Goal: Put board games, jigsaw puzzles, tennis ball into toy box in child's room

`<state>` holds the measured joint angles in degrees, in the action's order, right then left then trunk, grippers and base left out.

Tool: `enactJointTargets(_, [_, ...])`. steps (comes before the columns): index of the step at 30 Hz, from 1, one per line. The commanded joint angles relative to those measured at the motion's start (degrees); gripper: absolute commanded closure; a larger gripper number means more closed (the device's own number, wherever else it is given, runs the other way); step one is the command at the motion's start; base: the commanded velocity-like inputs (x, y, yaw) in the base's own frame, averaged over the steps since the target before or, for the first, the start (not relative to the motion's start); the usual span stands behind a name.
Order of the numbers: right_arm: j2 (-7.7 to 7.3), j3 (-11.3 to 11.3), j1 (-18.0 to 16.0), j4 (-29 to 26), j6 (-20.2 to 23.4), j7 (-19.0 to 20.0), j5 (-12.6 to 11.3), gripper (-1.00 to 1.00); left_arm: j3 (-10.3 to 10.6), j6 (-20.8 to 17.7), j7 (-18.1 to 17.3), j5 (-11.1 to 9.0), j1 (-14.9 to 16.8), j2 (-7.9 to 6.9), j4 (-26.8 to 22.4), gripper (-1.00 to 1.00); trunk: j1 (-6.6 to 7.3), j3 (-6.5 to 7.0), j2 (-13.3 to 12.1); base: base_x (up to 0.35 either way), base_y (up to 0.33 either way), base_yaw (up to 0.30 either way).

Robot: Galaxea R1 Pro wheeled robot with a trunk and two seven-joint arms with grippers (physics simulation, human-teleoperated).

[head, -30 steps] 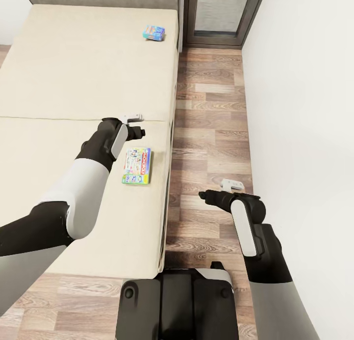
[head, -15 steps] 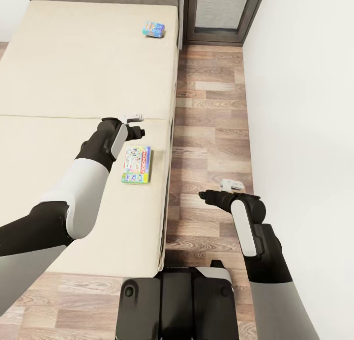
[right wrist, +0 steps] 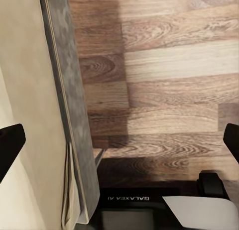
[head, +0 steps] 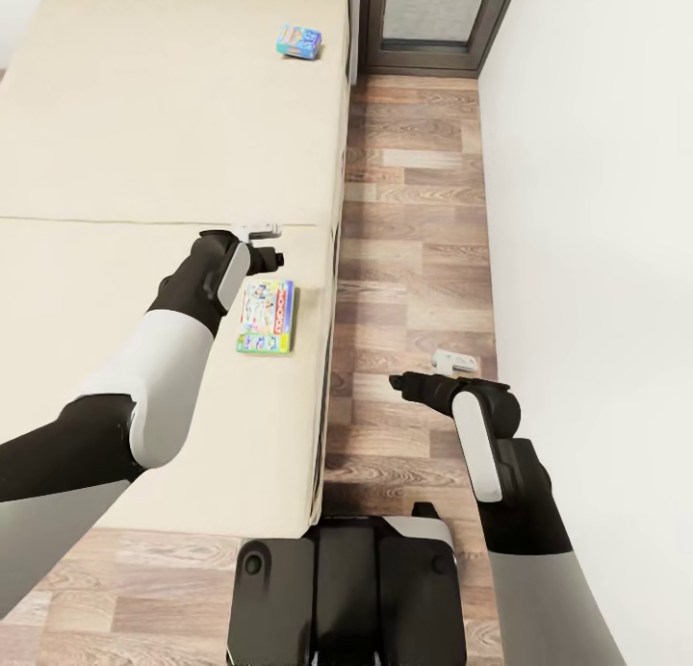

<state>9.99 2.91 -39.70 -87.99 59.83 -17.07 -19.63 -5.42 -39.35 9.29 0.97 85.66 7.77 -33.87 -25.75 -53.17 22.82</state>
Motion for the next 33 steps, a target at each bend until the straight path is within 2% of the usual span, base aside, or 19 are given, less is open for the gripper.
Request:
enactJointTargets(1, [0.0, 0.01, -0.03, -0.03, 0.17, -0.6, -0.59, -1.0, -0.3, -0.26, 0.09, 0.08, 0.08, 0.09, -0.06, -1.0, -0.03, -0.16, 0.09, 0.0, 0.0, 0.0])
enactJointTargets(21, [0.0, -0.01, -0.03, 0.01, 0.17, -0.6, -0.59, -1.0, -0.33, -1.21, 0.11, 0.0, 4.63, 0.14, -0.06, -1.0, -0.03, -2.04, 0.09, 0.0, 0.0, 0.0])
enactJointTargets(33, [0.0, -0.01, -0.03, 0.0, 0.17, -0.6, -0.6, -1.0, -0.33, -1.26, 0.11, -0.01, 6.08, 0.5, -0.06, -1.0, -0.03, -3.17, 0.09, 0.0, 0.0, 0.0])
